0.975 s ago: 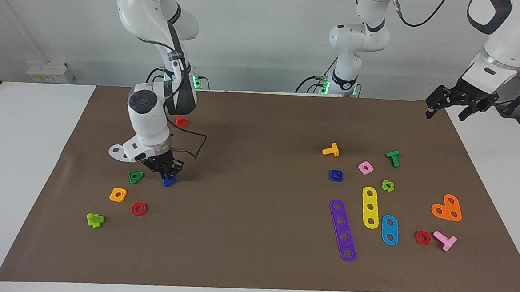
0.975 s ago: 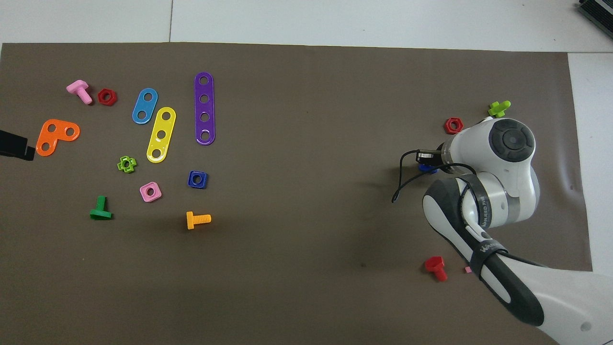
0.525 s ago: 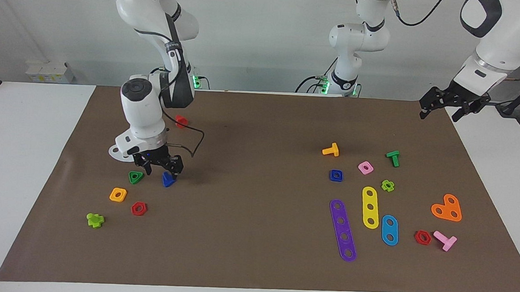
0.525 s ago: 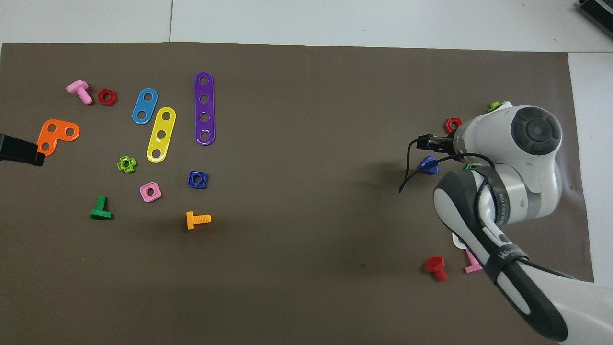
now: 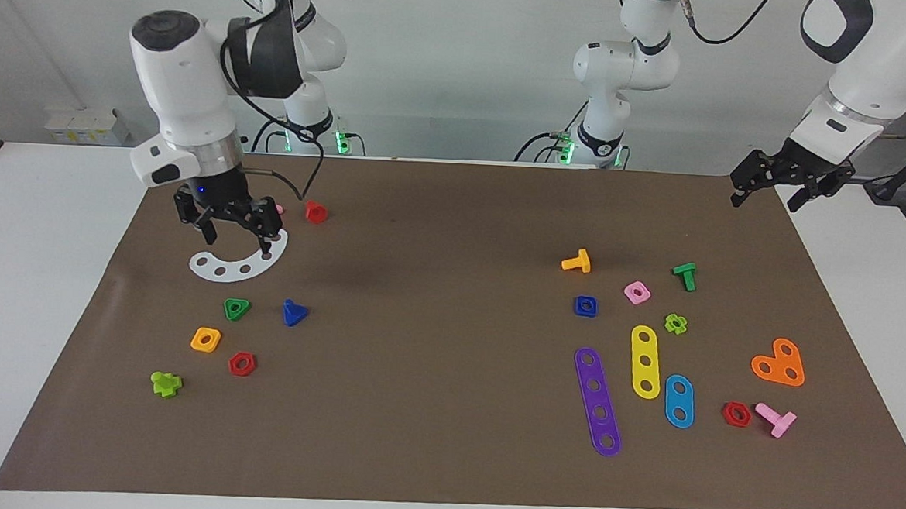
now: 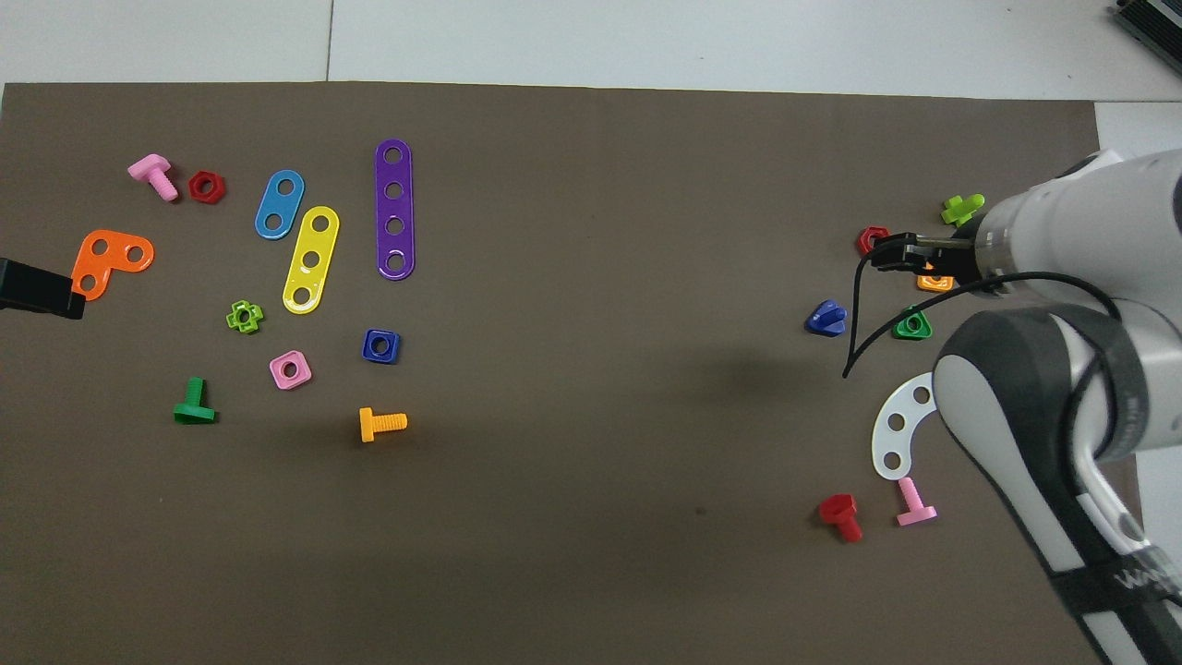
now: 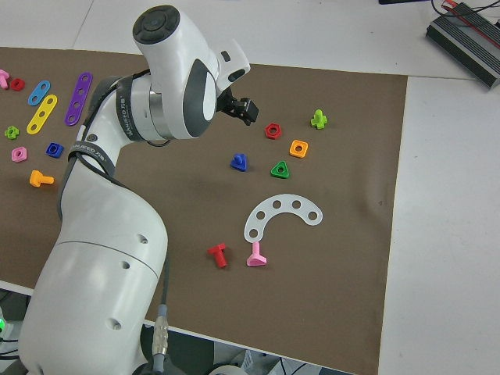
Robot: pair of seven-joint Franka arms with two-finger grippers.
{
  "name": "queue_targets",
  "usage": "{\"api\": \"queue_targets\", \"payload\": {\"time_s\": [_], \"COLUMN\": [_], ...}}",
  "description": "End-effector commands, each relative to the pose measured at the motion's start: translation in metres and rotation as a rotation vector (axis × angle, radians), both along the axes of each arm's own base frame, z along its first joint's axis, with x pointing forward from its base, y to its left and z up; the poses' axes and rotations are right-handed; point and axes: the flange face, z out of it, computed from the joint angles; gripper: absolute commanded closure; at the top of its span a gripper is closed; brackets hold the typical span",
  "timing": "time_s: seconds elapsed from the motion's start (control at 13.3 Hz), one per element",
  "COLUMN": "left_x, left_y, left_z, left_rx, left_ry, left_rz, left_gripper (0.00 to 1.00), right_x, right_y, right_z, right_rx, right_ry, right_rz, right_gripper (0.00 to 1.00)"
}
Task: Unscrew and place screws in storage area
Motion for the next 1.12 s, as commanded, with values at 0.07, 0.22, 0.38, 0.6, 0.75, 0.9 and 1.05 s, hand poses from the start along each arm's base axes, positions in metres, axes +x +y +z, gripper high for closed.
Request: {"api": "queue_targets", "payload": {"time_s": [0.07, 0.22, 0.38, 0.6, 0.75, 0.9, 1.05], "left_x": [-0.007, -0.007, -0.007, -0.007, -0.007, -0.007, -0.007], "left_y": [-0.002, -0.002, -0.002, -0.002, -0.002, -0.002, -0.002], "left_z": [0.000, 0.000, 0.000, 0.000, 0.000, 0.000, 0.001], "left_rx": [-0.010, -0.010, -0.010, -0.010, -0.009, -0.010, -0.009], "left_ry": [-0.016, -0.015, -0.015, -0.015, -0.018, -0.016, -0.018], "left_rz": [0.005, 0.005, 0.005, 0.005, 0.005, 0.007, 0.007], "left_gripper": [0.00, 0.00, 0.00, 0.00, 0.00, 0.00, 0.00], "right_x": [-0.004, -0.009, -0.010, -0.023, -0.028, -0.028, -0.028], "right_y": [-0.006, -0.005, -0.007, -0.009, -0.008, -0.008, -0.008], "right_z": [0.060, 0.074, 0.081, 0.074, 0.071, 0.071, 0.071], "right_rx": [0.009, 0.006, 0.007, 0.012, 0.013, 0.018, 0.016], "right_ry": [0.055, 0.072, 0.089, 0.117, 0.126, 0.129, 0.129], "right_rz": [0.016, 0.020, 0.014, 0.016, 0.017, 0.014, 0.014], "right_gripper": [0.00, 0.00, 0.00, 0.00, 0.00, 0.00, 0.00]}}
